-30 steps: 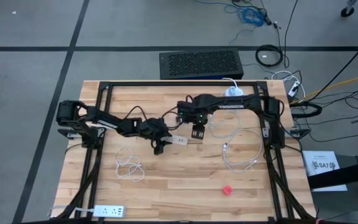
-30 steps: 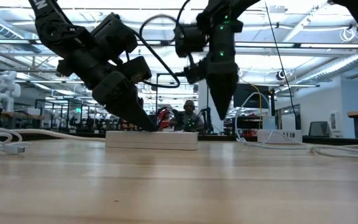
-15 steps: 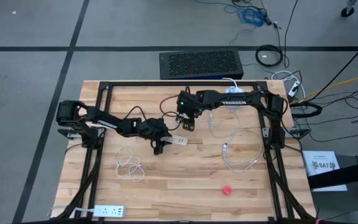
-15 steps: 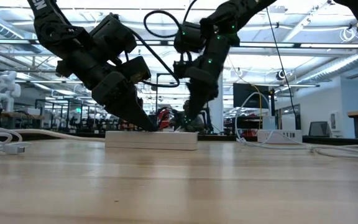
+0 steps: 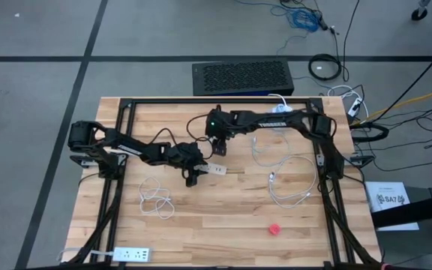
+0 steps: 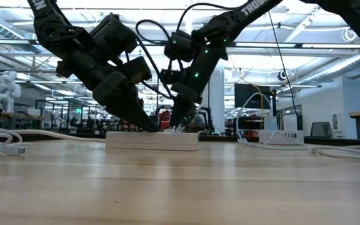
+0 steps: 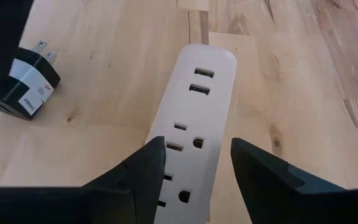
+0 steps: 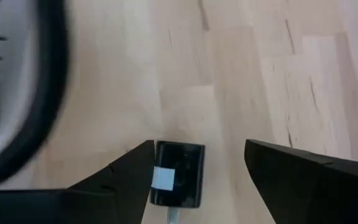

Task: Insert USB
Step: Insert the black charger adapter into the white outlet extension

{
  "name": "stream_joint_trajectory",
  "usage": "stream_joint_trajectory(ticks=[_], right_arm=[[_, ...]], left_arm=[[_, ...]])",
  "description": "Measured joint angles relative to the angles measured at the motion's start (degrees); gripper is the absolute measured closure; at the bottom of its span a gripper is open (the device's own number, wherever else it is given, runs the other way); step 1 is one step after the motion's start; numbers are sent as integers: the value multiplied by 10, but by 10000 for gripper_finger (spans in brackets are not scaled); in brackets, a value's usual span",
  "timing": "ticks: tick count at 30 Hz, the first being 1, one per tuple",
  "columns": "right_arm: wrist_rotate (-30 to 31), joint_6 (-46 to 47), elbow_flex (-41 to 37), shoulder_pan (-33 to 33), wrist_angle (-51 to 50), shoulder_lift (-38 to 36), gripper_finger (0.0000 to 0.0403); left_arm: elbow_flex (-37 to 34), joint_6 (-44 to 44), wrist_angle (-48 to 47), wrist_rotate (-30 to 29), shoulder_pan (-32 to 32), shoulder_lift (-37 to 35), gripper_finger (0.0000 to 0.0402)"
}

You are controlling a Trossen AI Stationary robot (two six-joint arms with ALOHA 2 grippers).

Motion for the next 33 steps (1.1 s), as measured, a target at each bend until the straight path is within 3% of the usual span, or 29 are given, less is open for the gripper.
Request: stream_joint_trajectory(ticks=[12,15,21,24,28,33], right_arm=[[5,-1,33,-1,-37,46,173],[4,20,33,-3,-45,46,205],[-24,27,33,-12,-93,46,309],[-35,22,33,-2,-106,42,334],[-35,47,33,9,-100,16,319],[-35,99,33,13,-134,-10,255]], left_arm=[[0,1,0,-1,0,0,210],[0,1,0,-1,0,0,210],[0,-7,1,-1,0,0,210],[0,-7,1,-2,0,0,210],[0,-7,1,-3,0,0,210],[0,-8,1,-3,0,0,210]])
